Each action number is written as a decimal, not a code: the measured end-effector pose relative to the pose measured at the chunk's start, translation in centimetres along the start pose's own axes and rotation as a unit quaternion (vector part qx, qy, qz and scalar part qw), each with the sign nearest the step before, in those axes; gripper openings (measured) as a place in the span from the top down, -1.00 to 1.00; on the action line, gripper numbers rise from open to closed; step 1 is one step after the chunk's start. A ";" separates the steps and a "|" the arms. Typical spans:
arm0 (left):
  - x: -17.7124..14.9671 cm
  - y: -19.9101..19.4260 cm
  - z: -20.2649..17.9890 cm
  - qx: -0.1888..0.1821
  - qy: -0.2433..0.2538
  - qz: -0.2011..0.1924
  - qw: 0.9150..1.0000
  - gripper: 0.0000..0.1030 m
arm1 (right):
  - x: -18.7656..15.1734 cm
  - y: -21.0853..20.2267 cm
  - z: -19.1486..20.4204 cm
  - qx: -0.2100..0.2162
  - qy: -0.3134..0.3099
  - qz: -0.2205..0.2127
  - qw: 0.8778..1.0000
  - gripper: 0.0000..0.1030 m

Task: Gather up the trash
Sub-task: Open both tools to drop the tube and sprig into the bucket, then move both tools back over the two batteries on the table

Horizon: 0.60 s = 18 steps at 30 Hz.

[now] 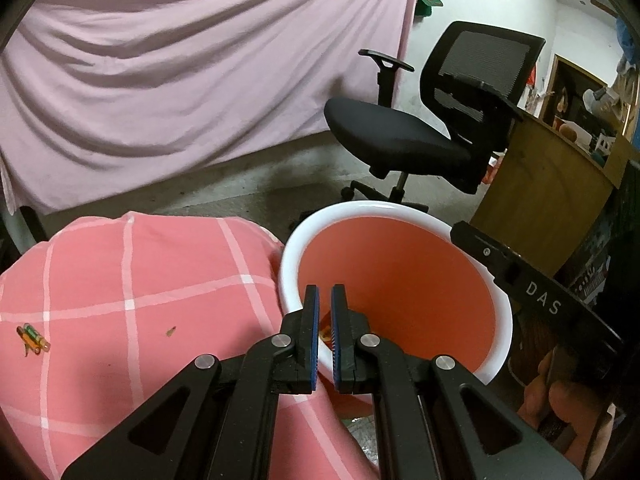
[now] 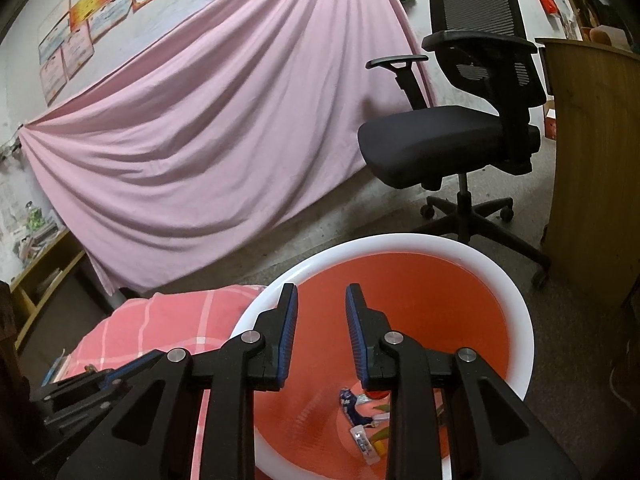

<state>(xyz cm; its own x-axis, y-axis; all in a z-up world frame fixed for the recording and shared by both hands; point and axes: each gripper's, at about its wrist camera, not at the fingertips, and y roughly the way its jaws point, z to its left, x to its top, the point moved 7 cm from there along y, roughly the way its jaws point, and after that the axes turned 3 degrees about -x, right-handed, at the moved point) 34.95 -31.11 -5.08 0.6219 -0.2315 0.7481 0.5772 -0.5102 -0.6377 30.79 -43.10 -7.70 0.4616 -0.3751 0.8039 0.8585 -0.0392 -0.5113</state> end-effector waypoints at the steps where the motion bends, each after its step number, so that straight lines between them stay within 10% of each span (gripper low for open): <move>1: 0.0 -0.2 0.2 0.002 0.000 -0.002 1.000 0.93 | 0.1 0.0 0.1 0.001 0.000 0.000 1.000 0.55; 18: 1.3 -9.9 7.6 0.096 -0.033 -0.114 0.988 0.72 | 1.8 -2.4 7.3 0.074 -0.039 -0.083 0.993 0.11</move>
<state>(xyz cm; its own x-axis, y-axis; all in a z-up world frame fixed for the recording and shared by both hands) 34.05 -20.03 0.77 0.4931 -0.0701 0.8672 0.7924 -0.3753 -0.4809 31.19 -36.94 -2.84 0.3225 -0.3018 0.8972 0.9448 0.0447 -0.3246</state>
